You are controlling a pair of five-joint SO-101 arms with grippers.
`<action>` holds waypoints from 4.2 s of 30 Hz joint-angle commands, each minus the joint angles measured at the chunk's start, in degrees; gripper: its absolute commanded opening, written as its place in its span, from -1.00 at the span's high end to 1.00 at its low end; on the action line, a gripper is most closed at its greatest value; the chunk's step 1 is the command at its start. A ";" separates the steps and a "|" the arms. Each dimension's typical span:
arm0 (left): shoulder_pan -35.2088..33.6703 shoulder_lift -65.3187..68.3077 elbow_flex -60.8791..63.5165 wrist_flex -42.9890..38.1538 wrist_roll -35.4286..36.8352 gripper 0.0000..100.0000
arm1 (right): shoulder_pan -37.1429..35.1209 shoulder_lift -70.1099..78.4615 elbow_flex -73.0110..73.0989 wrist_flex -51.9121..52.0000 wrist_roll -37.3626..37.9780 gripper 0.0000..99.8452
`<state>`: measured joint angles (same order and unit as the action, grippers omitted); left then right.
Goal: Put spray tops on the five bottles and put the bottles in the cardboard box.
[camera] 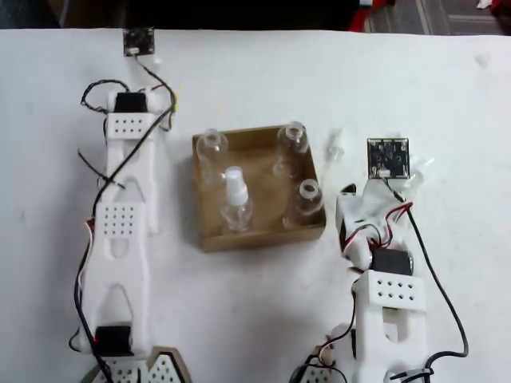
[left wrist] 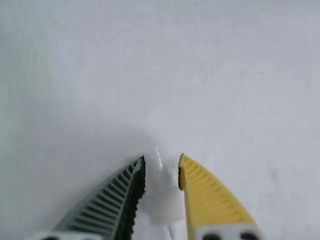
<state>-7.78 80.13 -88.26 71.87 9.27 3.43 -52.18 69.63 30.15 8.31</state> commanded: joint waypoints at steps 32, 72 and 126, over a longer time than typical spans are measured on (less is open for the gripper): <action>-0.48 -5.14 -7.03 26.64 -10.73 0.79 | -0.48 -0.57 -0.26 -1.36 0.62 0.58; 7.69 -38.11 -7.21 30.68 -16.70 0.96 | -0.31 -0.75 -0.26 -1.36 0.70 0.58; 15.78 -121.27 133.63 -88.44 4.31 0.96 | -0.48 -0.57 0.44 -2.77 0.70 0.58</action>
<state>9.10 -32.84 35.34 -3.91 12.97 3.43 -52.18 70.51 29.63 8.31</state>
